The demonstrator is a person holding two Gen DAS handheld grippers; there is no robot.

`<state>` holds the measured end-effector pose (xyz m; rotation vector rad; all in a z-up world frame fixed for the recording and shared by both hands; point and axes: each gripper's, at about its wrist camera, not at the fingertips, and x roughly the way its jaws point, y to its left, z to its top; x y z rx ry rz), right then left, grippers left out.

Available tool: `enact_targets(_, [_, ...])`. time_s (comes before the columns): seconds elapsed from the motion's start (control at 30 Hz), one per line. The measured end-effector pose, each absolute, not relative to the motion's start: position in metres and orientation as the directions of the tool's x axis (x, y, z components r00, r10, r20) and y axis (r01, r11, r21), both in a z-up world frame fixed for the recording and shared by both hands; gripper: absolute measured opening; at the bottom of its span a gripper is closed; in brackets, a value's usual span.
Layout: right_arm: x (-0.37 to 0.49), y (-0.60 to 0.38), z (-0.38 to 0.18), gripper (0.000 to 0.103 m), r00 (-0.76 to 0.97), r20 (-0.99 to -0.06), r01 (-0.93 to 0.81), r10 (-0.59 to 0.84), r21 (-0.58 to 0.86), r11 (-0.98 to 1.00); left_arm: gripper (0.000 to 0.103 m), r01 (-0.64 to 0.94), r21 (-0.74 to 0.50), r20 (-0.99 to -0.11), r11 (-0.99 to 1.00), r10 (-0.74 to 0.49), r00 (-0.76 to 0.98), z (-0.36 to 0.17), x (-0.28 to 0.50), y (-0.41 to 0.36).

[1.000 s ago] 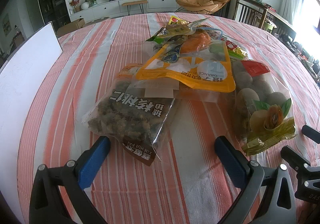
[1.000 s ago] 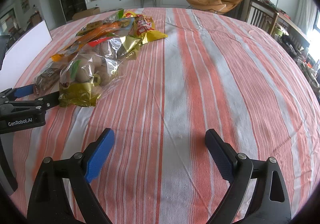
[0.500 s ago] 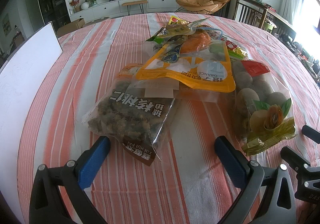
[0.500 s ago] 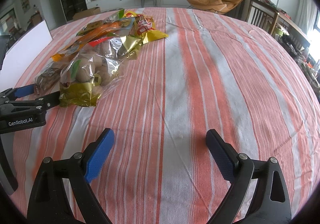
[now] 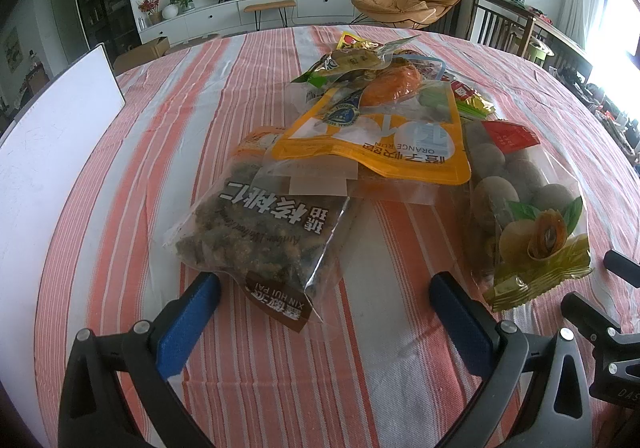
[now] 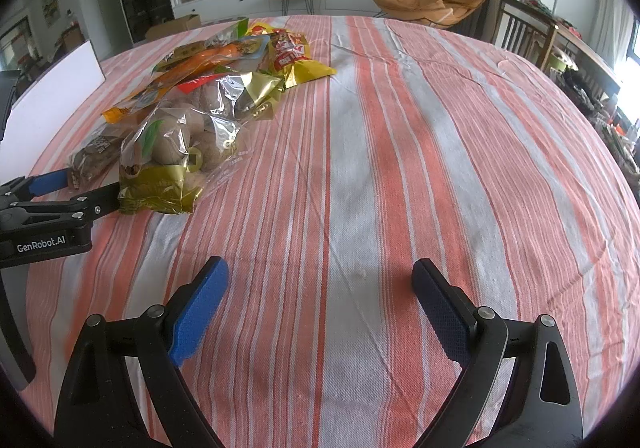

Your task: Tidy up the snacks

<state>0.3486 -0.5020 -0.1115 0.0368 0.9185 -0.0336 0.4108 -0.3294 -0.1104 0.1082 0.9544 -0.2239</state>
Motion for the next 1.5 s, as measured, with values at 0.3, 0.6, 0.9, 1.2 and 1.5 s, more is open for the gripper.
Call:
enact_targets(0.3, [0.349,-0.503,-0.112,0.095,0.606,-0.795,0.043,-0.011,0.018,0.999,0.103,0.238,-0.007,-0.818,0.971,-0.142,0.557,-0.111,0.412,-0.33])
enact_targets(0.6, [0.349,-0.503,-0.112,0.095,0.606,-0.795,0.043,-0.012,0.018,0.999,0.103,0.239,-0.006,-0.818,0.971,-0.142,0.557,-0.11,0.408,-0.328])
enact_targets(0.9, [0.349,-0.502,-0.112,0.095,0.607,-0.795,0.044,-0.013,0.018,0.999,0.103,0.239,-0.006,-0.818,0.971,-0.142,0.557,-0.111,0.411,-0.331])
enact_targets(1.2, [0.35,-0.503,-0.112,0.095,0.607,-0.795,0.043,-0.012,0.018,0.999,0.103,0.239,-0.006,-0.818,0.971,-0.142,0.557,-0.11,0.409,-0.329])
enact_targets(1.5, [0.35,-0.503,-0.112,0.095,0.607,-0.795,0.044,-0.012,0.018,0.999,0.103,0.24,-0.005,-0.818,0.971,-0.142,0.557,-0.116,0.425,-0.332])
